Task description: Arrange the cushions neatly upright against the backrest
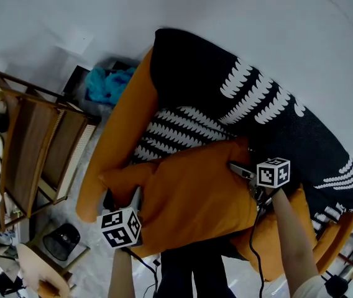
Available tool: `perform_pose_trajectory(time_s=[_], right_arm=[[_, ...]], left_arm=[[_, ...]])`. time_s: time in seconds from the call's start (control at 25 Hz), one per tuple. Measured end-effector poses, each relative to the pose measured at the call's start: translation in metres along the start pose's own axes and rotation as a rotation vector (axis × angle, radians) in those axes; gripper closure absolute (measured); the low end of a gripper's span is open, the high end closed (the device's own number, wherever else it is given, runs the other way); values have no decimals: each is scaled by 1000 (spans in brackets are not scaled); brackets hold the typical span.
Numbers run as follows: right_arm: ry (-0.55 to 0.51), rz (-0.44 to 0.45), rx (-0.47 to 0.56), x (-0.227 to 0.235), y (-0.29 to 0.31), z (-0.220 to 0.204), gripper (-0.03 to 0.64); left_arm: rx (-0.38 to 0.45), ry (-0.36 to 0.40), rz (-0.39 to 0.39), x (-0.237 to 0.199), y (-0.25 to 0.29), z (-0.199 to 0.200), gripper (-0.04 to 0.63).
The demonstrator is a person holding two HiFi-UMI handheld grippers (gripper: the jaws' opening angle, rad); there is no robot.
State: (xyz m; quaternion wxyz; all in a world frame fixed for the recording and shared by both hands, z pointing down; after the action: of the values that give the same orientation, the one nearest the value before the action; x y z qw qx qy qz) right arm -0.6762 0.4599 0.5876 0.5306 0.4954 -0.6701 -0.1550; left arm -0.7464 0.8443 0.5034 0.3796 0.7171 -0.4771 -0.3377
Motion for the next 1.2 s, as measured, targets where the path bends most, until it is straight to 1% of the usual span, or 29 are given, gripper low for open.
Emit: perform_pose_trajectory(time_s=[0.12,0.44,0.64,0.8,0.92,1.2], right_arm=[[-36,-17,-10,-10,-3,0,224],[-121,-84,-39,-33,-20,-3,346],[-155,-124,18,-52,-43,-6,401],[-152,-156,93,-65,-73,-8,419],[-138,-190,161,-73,-102,-10,420],[-87,-309,349,-83,-174,-4,425]], left_arm=[[-14,-10,-5,0,-1,0,221],[-56,-12,-32,5,-9,-1,334],[-62,7,-42,8,-22,0,375],[-21,44,-63,18,-40,10,383],[15,90,-80,29,-52,26,385],[149,240,-177,74,-71,90,385]])
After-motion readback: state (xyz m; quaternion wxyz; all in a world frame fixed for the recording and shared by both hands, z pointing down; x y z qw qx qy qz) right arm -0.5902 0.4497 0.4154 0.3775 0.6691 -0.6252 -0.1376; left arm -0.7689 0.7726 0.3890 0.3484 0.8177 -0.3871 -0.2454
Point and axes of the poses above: the fingertips, and each gripper's own axes: y forward along the fingers, x to its right, z out of its top, the point moved 2 cm from there along -y, backward along the fingers
